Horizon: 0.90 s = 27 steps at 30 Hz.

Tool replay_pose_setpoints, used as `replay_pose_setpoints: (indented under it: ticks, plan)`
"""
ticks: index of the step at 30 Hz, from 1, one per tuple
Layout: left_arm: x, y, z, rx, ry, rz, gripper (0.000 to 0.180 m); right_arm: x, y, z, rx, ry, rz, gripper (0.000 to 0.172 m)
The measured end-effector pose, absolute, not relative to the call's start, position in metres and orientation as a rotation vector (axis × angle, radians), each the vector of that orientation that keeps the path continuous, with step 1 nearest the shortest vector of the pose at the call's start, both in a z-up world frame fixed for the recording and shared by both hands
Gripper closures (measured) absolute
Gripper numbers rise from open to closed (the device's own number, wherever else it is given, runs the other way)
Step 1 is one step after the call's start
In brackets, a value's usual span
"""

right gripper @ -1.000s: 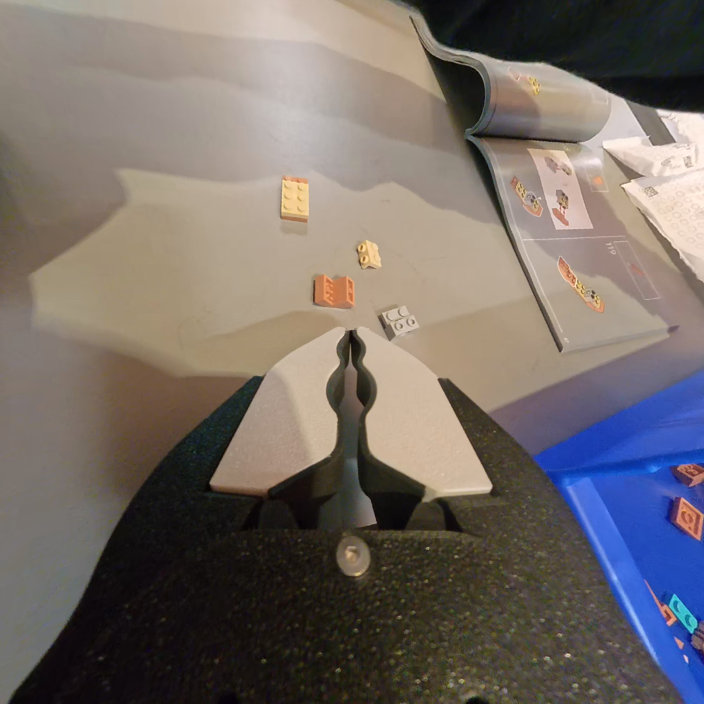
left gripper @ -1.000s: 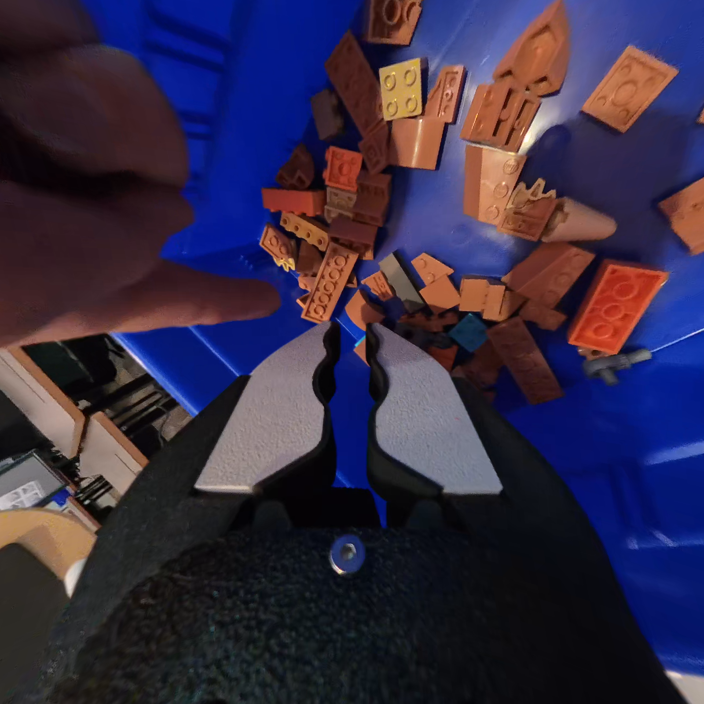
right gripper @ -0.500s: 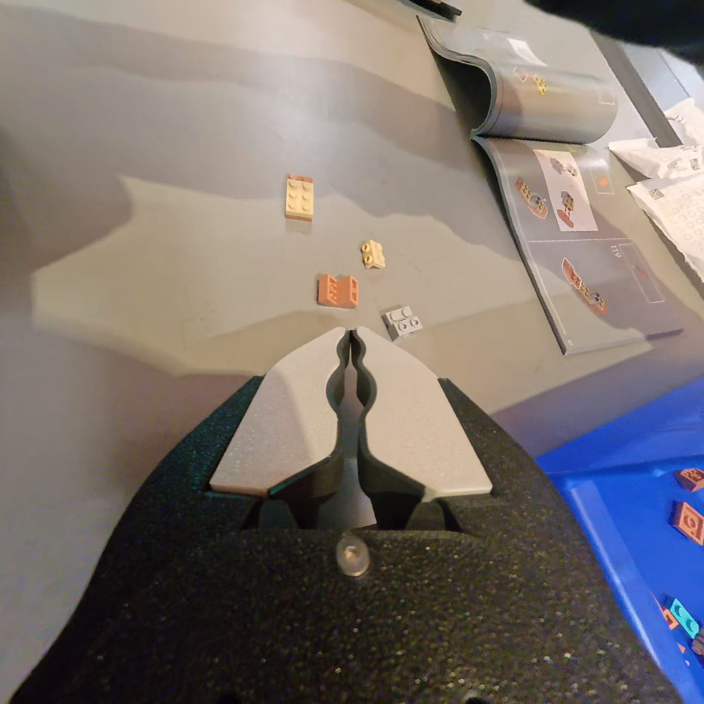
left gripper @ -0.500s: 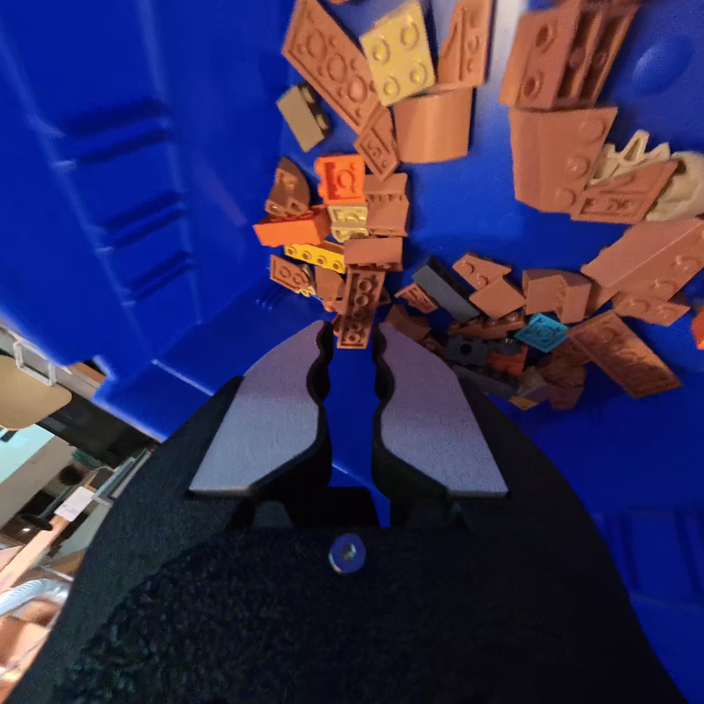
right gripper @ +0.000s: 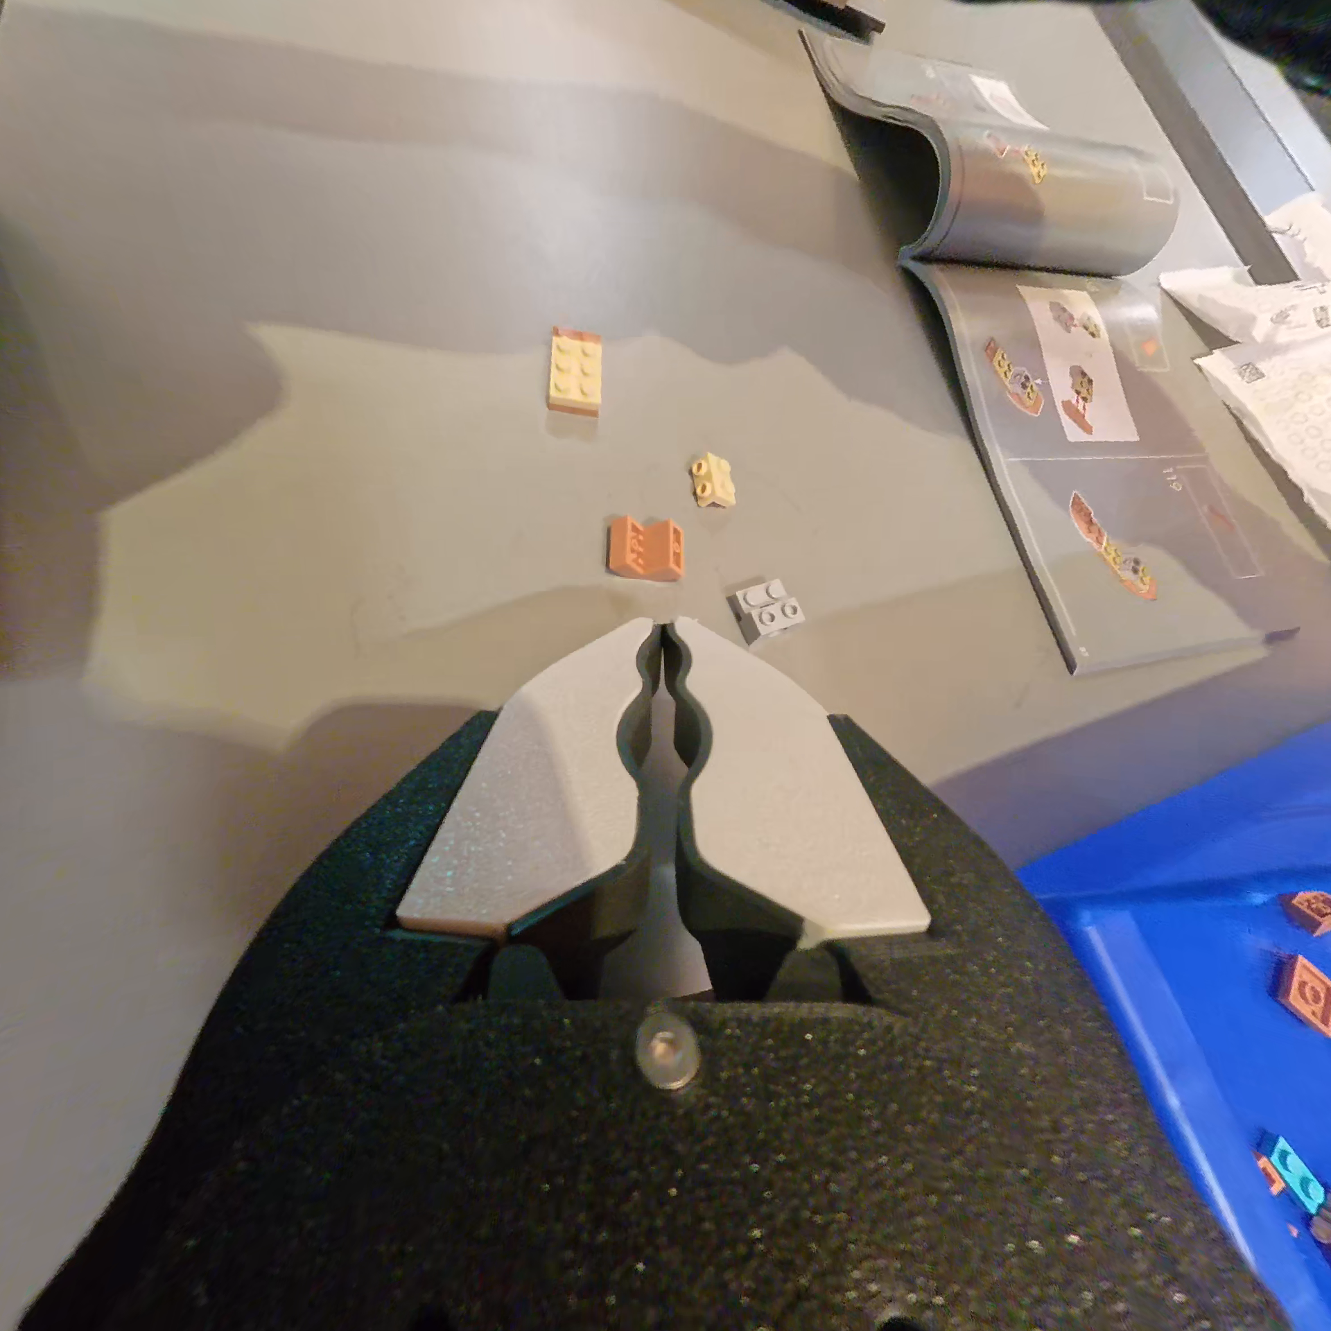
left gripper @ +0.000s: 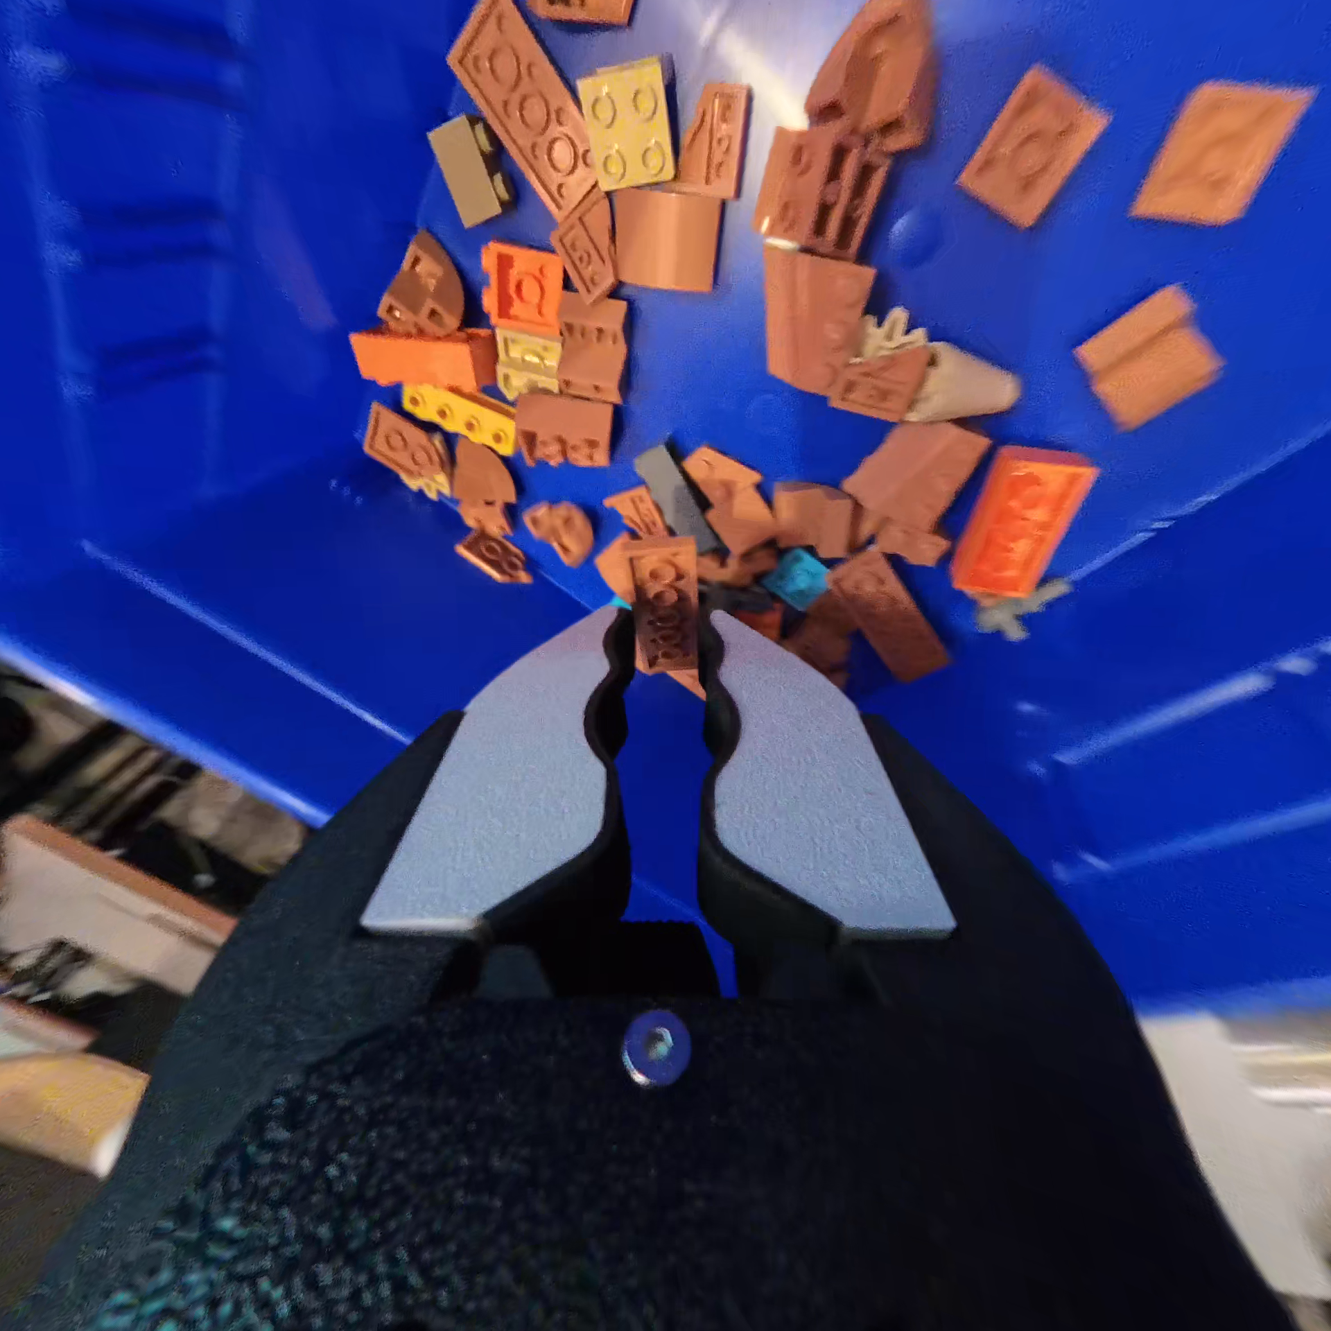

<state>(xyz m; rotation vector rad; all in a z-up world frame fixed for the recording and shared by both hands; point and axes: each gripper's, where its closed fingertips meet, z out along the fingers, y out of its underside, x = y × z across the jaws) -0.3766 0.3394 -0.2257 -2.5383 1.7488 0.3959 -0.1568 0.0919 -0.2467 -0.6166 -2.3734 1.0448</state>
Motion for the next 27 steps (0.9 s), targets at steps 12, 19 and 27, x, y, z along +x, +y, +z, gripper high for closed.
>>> replay_pose_setpoints:
  ticks: [12, 19, 27]
  plan:
    - [-0.383, 0.313, -0.222, -2.749, 1.543, 0.294, 0.164, -0.157, 0.092, -0.247, -0.613, -2.376, 1.042, 0.172]
    - [-0.385, 0.311, -0.229, -2.805, 1.540, 0.284, 0.163, -0.157, 0.092, -0.247, -0.614, -2.378, 1.043, 0.172]
    - [-0.377, 0.333, -0.225, -2.702, 1.520, 0.322, 0.159, -0.157, 0.092, -0.248, -0.611, -2.379, 1.040, 0.172]
